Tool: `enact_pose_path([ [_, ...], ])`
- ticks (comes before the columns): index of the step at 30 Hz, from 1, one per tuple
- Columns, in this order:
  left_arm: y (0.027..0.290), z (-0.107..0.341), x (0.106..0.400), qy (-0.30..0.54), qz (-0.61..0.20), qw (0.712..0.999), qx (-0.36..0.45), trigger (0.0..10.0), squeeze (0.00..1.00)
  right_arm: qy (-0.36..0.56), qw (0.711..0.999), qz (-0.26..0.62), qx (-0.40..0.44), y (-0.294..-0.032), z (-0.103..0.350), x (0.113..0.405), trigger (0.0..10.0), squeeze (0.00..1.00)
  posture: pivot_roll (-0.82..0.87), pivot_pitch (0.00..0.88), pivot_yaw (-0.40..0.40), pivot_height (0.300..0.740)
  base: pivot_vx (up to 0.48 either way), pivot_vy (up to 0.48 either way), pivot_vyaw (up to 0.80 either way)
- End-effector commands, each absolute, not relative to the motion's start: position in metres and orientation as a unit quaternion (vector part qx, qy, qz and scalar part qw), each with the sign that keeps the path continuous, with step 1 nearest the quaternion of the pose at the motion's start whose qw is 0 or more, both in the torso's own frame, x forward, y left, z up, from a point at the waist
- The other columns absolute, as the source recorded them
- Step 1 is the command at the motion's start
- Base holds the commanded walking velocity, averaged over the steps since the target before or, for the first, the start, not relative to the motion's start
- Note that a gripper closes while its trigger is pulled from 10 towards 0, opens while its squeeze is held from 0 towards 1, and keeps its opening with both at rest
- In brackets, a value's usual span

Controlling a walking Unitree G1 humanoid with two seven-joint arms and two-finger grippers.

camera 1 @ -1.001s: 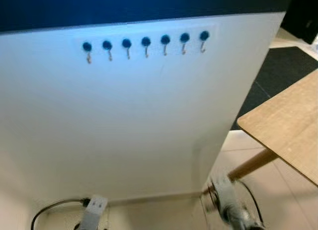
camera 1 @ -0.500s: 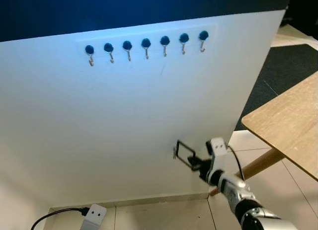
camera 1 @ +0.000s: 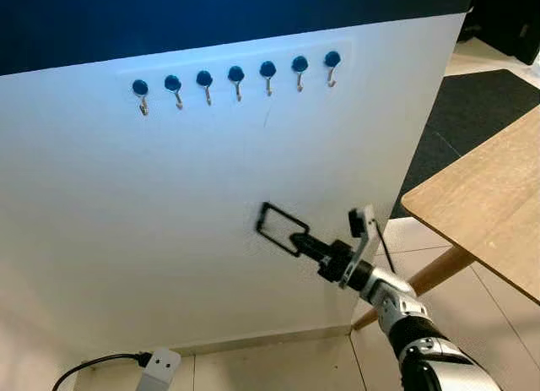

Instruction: Hang keys on a hook

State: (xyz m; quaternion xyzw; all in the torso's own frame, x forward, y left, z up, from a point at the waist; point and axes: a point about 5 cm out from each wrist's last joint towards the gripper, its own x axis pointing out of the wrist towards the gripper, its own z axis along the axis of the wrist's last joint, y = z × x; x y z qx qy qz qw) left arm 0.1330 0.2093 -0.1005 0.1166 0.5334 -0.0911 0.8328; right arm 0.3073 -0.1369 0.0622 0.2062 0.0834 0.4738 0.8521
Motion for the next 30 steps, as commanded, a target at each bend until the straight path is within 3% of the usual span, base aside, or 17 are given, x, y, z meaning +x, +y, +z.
enact_pose_path([
  [1, 0.217, -0.1, 0.131, 0.536, -0.083, 0.831, 0.125, 10.0, 0.0, 0.081, 0.835, 0.5, 0.215, -0.132, 0.063, 0.304, 10.0, 0.0, -0.1, 0.045, 0.096, 0.74, 0.0, 0.0, 0.0],
  [2, 0.217, -0.1, 0.131, 0.536, -0.082, 0.831, 0.125, 10.0, 0.0, 0.078, 0.811, 0.537, 0.218, -0.126, 0.068, 0.3, 10.0, 0.0, -0.1, 0.045, 0.096, 0.74, 0.0, 0.0, 0.0],
  [8, 0.219, -0.1, 0.131, 0.535, -0.071, 0.834, 0.119, 10.0, 0.0, 0.069, 0.772, 0.588, 0.233, -0.119, 0.077, 0.294, 10.0, 0.0, -0.1, 0.045, 0.096, 0.74, 0.0, 0.0, 0.0],
  [10, 0.223, -0.098, 0.133, 0.531, -0.05, 0.839, 0.109, 10.0, 0.0, 0.047, 0.744, 0.611, 0.267, -0.117, 0.088, 0.292, 10.0, 0.0, -0.1, 0.045, 0.096, 0.74, 0.0, 0.0, 0.0],
  [20, 0.254, -0.083, 0.151, 0.475, 0.068, 0.877, 0.027, 10.0, 0.0, 0.06, 0.706, 0.654, 0.265, -0.109, 0.09, 0.28, 10.0, 0.0, -0.09, 0.049, 0.086, 0.74, 0.0, 0.0, 0.0],
  [23, 0.273, -0.065, 0.173, 0.407, 0.117, 0.906, -0.024, 10.0, 0.0, 0.07, 0.696, 0.665, 0.262, -0.104, 0.089, 0.275, 10.0, 0.0, -0.09, 0.05, 0.079, 0.74, 0.0, 0.0, 0.0],
  [26, 0.276, -0.061, 0.177, 0.391, 0.122, 0.912, -0.033, 10.0, 0.0, 0.071, 0.694, 0.667, 0.263, -0.103, 0.09, 0.274, 10.0, 0.0, -0.09, 0.05, 0.079, 0.74, 0.0, 0.0, 0.0],
  [29, 0.298, -0.031, 0.208, 0.288, 0.137, 0.943, -0.098, 10.0, 0.0, 0.062, 0.685, 0.675, 0.268, -0.097, 0.097, 0.273, 10.0, 0.0, -0.08, 0.056, 0.075, 0.74, 0.0, 0.0, 0.0],
  [30, 0.298, -0.031, 0.208, 0.288, 0.137, 0.943, -0.098, 10.0, 0.0, 0.062, 0.685, 0.675, 0.268, -0.097, 0.097, 0.273, 10.0, 0.0, -0.08, 0.056, 0.075, 0.74, 0.0, 0.0, 0.0],
])
